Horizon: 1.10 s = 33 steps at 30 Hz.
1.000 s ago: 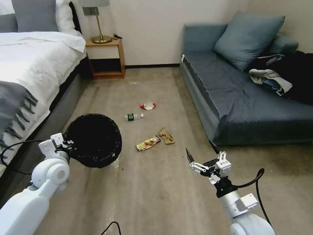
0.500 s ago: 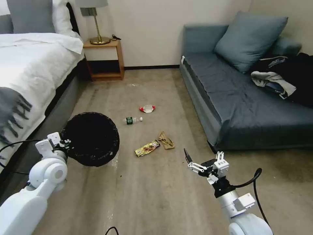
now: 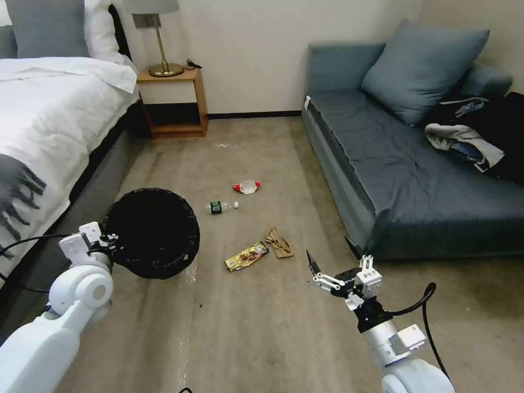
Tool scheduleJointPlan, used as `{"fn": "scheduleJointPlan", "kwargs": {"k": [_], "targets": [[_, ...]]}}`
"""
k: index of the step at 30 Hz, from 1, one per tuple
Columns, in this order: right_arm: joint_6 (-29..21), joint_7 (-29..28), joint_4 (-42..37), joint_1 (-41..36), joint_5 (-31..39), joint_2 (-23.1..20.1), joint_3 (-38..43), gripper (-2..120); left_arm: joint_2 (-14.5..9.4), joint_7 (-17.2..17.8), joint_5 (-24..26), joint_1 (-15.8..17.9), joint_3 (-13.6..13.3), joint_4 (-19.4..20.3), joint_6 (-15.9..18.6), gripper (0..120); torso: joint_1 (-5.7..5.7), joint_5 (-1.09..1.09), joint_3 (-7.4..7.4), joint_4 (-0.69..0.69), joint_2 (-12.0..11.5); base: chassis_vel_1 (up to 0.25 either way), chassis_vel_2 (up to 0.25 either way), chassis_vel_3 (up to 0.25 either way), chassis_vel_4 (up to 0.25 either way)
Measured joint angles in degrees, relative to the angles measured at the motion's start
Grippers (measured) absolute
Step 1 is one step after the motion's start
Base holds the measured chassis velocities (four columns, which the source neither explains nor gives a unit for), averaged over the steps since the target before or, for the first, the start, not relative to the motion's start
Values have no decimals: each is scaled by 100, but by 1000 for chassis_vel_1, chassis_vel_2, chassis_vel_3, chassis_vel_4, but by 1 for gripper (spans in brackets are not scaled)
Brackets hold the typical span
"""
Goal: Pick up the trash bin, then pick up the garbage on the floor and place it into the trash bin.
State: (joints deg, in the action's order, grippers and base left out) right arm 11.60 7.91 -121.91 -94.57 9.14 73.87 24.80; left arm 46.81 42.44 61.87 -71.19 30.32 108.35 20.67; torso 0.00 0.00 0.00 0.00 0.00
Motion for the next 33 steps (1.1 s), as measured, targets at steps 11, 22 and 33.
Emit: {"fn": "scheduleJointPlan", "kwargs": {"k": [11, 22, 33], "targets": [[25, 38, 21, -33, -32, 11, -48, 100, 34, 68, 5, 13, -12, -34, -121, 3, 0, 0, 0, -1, 0, -90, 75, 80, -83], [26, 40, 77, 38, -42, 10, -101, 100, 38, 81, 43, 20, 1, -31, -121, 3, 0, 0, 0, 0, 0, -78, 87, 79, -75], [14, 41, 130, 158, -31, -8, -156, 100, 29, 92, 35, 49, -4, -31, -101, 3, 0, 0, 0, 0, 0, -80, 81, 86, -83]]}}
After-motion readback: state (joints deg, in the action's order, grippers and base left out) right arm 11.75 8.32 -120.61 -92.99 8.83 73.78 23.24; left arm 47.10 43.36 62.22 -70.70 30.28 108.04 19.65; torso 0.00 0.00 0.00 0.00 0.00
